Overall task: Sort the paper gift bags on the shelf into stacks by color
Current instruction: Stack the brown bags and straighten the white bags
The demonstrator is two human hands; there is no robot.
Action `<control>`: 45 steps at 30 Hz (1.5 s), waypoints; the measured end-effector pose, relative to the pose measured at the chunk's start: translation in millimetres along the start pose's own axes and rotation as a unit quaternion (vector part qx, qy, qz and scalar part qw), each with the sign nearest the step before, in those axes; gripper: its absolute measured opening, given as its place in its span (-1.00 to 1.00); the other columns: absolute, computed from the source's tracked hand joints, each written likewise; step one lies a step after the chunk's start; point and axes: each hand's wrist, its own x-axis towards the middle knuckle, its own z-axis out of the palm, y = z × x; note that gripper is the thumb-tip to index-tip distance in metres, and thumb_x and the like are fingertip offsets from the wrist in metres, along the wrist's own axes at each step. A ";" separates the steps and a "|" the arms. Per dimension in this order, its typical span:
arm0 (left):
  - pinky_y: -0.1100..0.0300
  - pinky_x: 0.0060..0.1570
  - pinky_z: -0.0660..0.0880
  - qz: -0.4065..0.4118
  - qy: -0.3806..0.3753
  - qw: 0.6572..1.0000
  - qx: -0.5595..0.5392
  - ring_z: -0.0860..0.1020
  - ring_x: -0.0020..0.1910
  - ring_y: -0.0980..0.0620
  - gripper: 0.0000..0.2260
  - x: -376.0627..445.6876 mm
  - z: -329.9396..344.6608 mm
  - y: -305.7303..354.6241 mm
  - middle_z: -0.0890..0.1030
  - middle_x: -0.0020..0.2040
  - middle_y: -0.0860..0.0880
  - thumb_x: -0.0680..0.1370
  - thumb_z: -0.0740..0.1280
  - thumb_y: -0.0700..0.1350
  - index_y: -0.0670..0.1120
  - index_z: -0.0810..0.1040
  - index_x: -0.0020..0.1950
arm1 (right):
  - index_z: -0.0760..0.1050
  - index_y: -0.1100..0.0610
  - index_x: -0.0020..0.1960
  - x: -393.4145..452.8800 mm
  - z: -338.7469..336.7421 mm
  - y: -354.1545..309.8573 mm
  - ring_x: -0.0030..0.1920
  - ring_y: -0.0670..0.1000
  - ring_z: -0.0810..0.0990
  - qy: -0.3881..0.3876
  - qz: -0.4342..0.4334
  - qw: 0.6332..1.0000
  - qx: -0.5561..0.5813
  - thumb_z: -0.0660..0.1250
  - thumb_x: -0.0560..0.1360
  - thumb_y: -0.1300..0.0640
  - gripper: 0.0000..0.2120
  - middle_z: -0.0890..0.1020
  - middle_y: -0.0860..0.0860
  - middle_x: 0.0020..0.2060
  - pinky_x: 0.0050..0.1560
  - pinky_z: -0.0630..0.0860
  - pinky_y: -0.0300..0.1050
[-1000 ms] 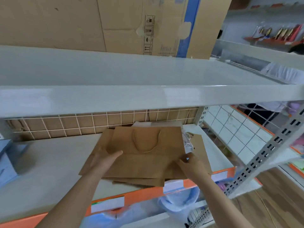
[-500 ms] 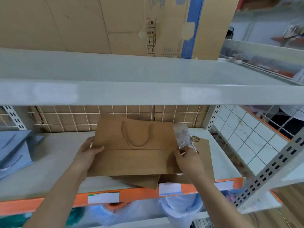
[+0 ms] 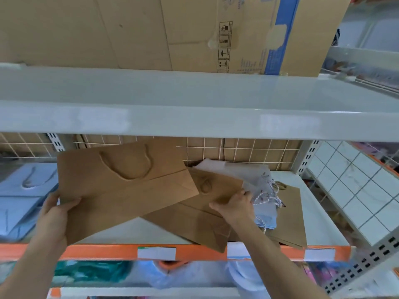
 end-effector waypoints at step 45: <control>0.09 -0.11 0.39 -0.017 -0.020 0.994 -0.104 0.49 -0.09 -0.06 -0.74 44.3 -271.3 53.5 0.57 -0.01 -0.10 0.50 0.28 -0.31 0.01 0.53 0.07 | 0.37 0.08 0.08 -166.6 129.3 -218.4 -0.08 0.03 0.48 0.172 -0.070 0.841 0.509 0.26 0.41 0.35 -0.70 0.55 -0.03 -0.13 -0.03 0.34 -0.18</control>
